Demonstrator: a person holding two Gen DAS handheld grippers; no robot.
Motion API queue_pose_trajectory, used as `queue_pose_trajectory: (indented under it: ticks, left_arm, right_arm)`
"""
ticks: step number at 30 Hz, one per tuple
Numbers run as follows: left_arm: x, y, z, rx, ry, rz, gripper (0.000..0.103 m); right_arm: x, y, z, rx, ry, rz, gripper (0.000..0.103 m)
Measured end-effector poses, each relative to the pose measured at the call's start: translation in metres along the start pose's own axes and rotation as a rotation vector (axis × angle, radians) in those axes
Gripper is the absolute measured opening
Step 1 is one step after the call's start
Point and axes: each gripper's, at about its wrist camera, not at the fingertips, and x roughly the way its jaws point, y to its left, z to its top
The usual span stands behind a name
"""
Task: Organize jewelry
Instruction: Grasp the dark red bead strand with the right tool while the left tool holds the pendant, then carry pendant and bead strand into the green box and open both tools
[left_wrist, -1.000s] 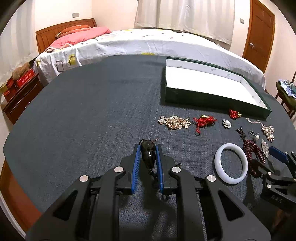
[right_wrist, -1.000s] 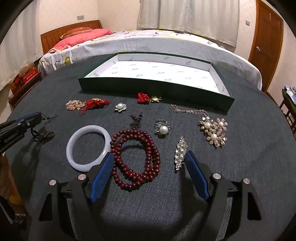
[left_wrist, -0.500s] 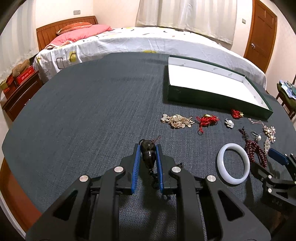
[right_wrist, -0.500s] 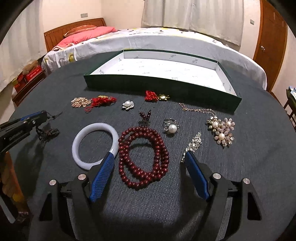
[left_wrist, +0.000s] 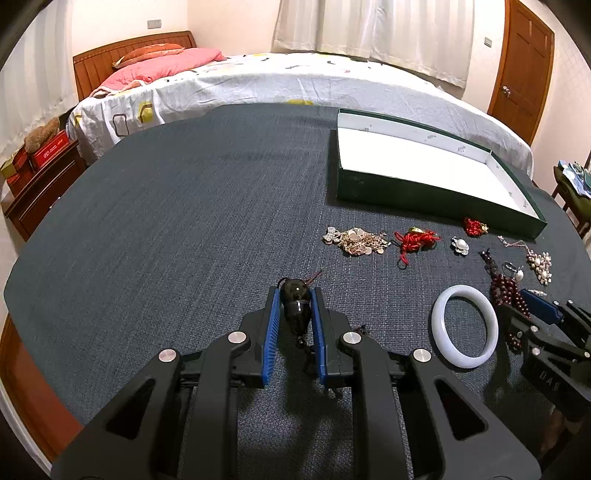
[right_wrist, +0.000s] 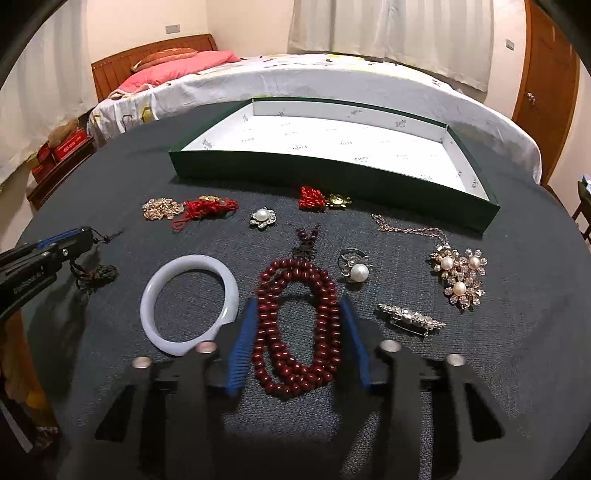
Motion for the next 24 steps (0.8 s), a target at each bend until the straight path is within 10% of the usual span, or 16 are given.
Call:
queue_pose_trajectory:
  ticks: [6, 24]
  left_arm:
    - [-0.001, -0.001, 0.0, 0.002, -0.003, -0.002, 0.017]
    - [-0.042, -0.032, 0.012, 0.064, -0.098, -0.048, 0.017]
  right_arm:
    - [-0.004, -0.004, -0.002, 0.03, 0.0, 0.044, 0.016]
    - [-0.061, -0.033, 0.004, 0.113, -0.139, 0.043, 0.016]
